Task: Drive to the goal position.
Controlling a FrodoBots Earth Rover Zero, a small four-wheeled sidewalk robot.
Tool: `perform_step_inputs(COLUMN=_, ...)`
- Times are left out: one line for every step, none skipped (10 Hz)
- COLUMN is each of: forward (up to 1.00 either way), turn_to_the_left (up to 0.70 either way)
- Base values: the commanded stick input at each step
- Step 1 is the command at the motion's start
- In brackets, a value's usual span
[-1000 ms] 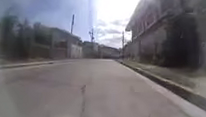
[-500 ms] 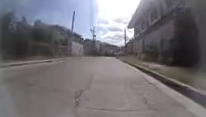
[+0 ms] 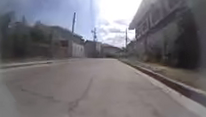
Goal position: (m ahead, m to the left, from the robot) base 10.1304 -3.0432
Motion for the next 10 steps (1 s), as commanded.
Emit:
perform_step_inputs(forward=1.00, turn_to_the_left=0.00)
perform_step_inputs(forward=1.00, turn_to_the_left=-0.10)
perform_step_inputs(forward=1.00, turn_to_the_left=-0.35)
perform_step_inputs(forward=1.00, turn_to_the_left=-0.40)
perform_step_inputs(forward=1.00, turn_to_the_left=-0.40)
perform_step_inputs(forward=1.00, turn_to_the_left=-0.31)
perform_step_inputs(forward=1.00, turn_to_the_left=0.00)
perform_step_inputs(forward=1.00, turn_to_the_left=0.00)
perform_step_inputs(forward=1.00, turn_to_the_left=0.00)
perform_step_inputs(forward=1.00, turn_to_the_left=0.00)
